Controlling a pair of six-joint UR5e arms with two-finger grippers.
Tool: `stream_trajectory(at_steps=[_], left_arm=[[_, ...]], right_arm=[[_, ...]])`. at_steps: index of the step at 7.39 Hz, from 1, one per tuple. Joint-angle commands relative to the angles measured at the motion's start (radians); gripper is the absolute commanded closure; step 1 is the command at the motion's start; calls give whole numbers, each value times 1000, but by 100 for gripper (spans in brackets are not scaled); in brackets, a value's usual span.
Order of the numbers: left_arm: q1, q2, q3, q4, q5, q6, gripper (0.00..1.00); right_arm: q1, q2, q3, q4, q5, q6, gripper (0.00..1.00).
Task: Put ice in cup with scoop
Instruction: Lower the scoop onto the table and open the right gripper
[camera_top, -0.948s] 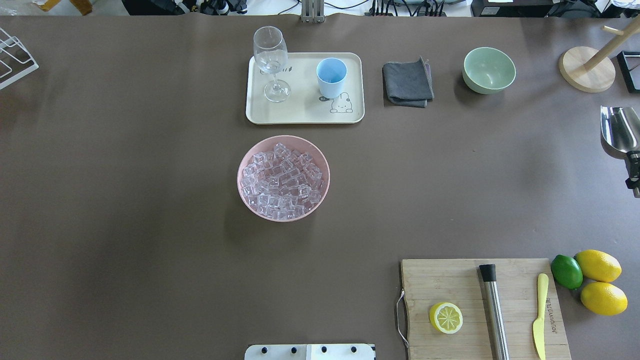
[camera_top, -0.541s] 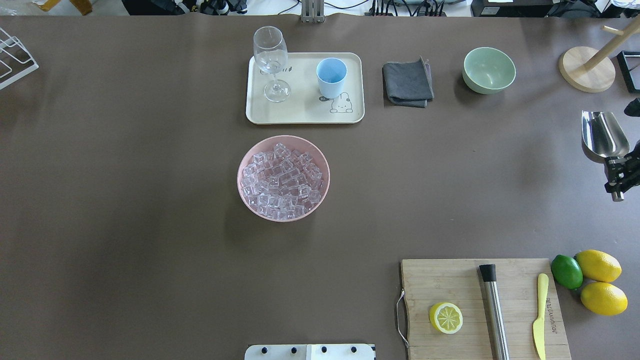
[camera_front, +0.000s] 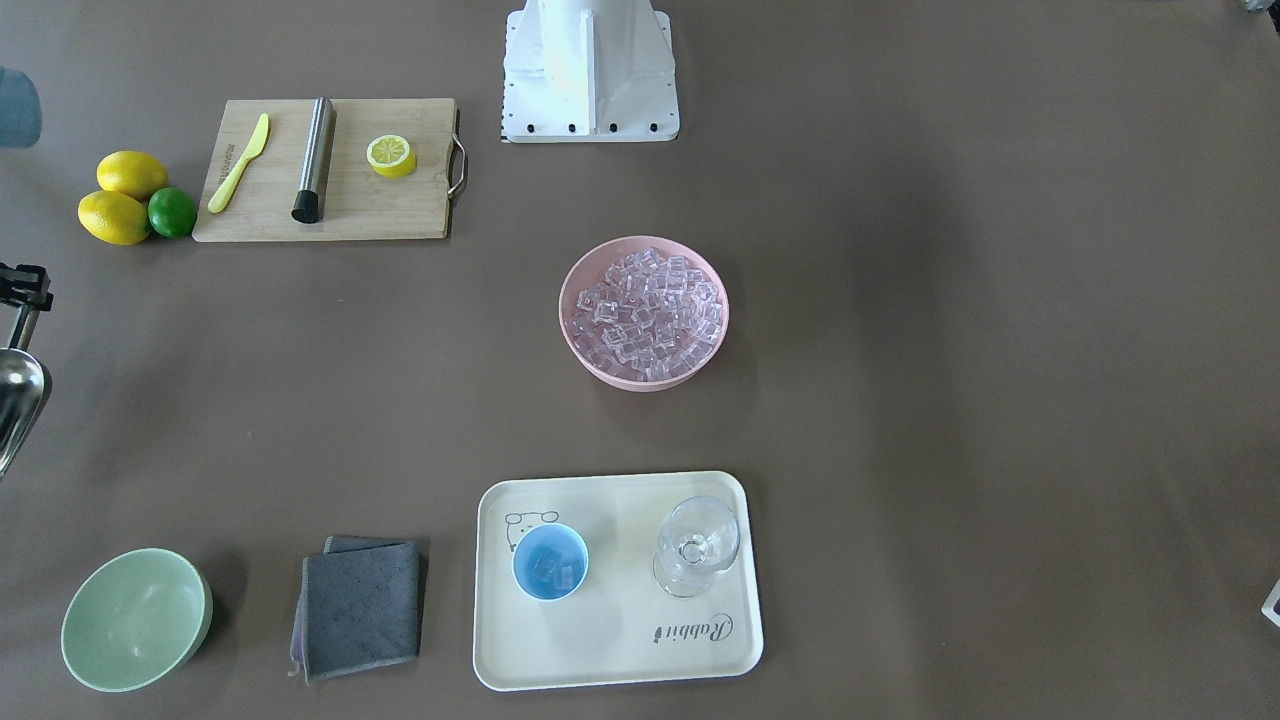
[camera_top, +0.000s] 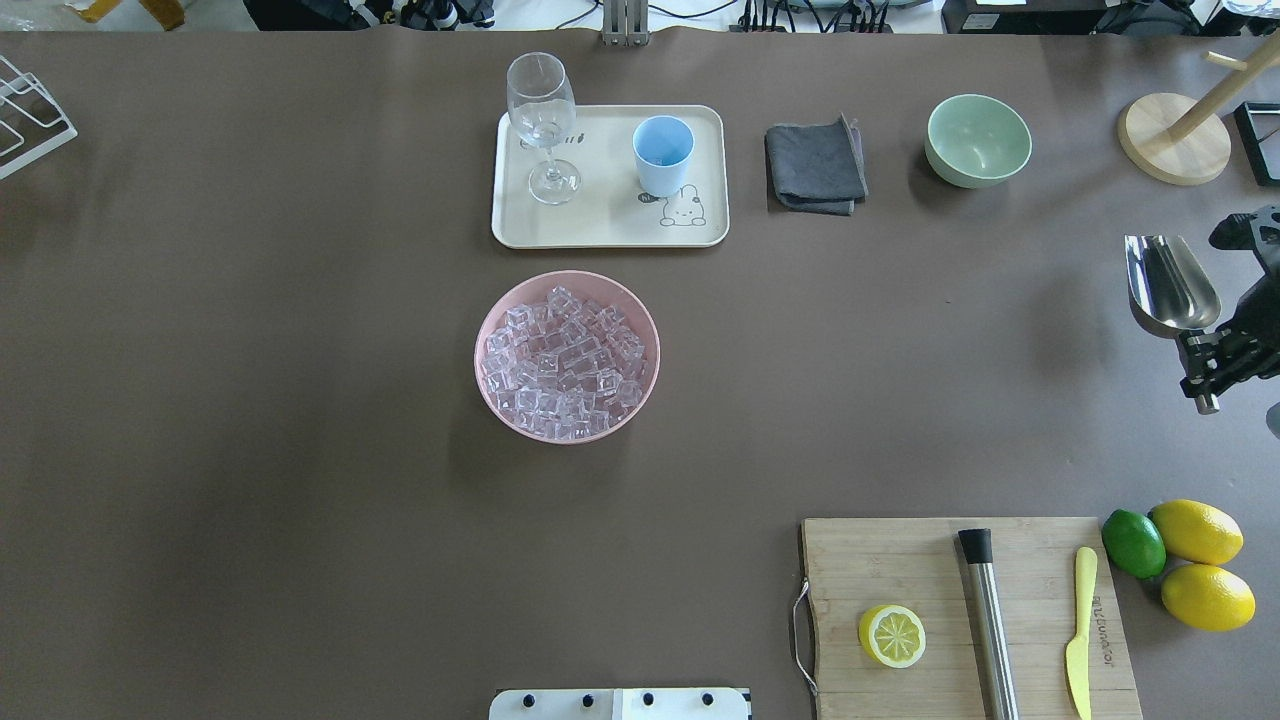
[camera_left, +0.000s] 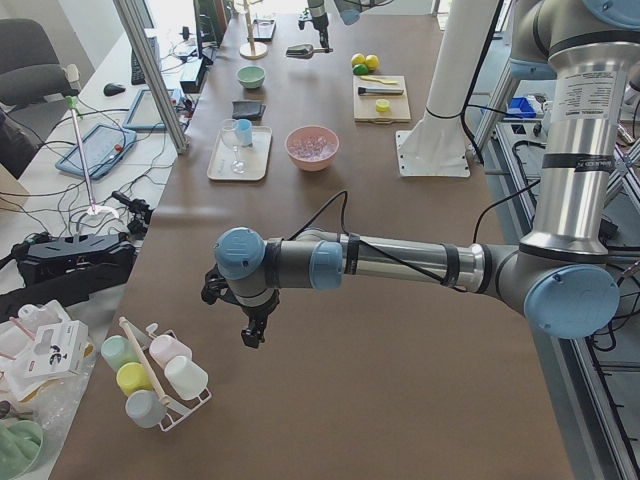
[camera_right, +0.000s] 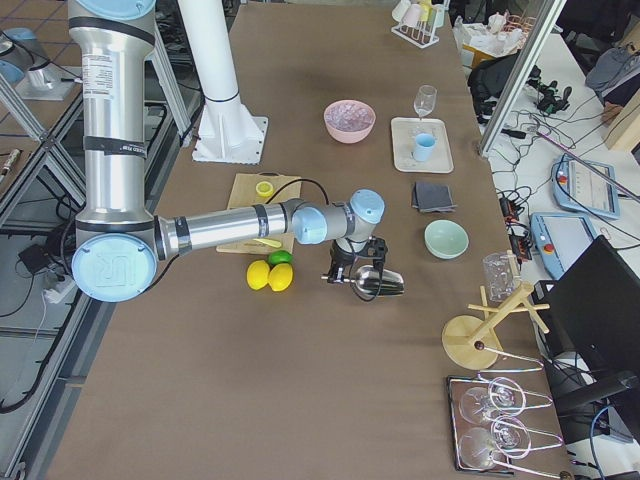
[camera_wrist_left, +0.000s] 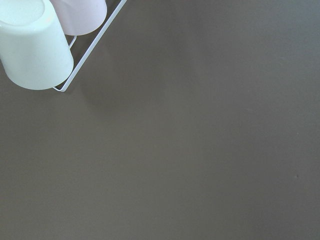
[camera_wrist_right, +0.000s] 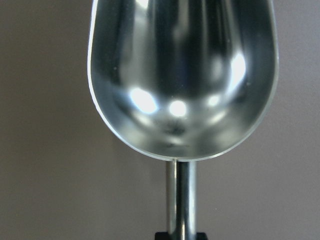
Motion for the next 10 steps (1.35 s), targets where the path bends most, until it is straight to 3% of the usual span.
stream_trajectory(at_steps=[1,6,8,10], left_arm=[[0,2,0,0,0,0,1],[2,2,0,0,0,0,1],[2,2,1,0,0,0,1],[2,3,3,1,0,0,1]], right_arm=[[-19,10,-23,4,3,-13,100],[-24,11,-61,38,13,-15,100],[-24,14,-69,38,24,-13,79],[-24,16,-74,38,24,-13,37]])
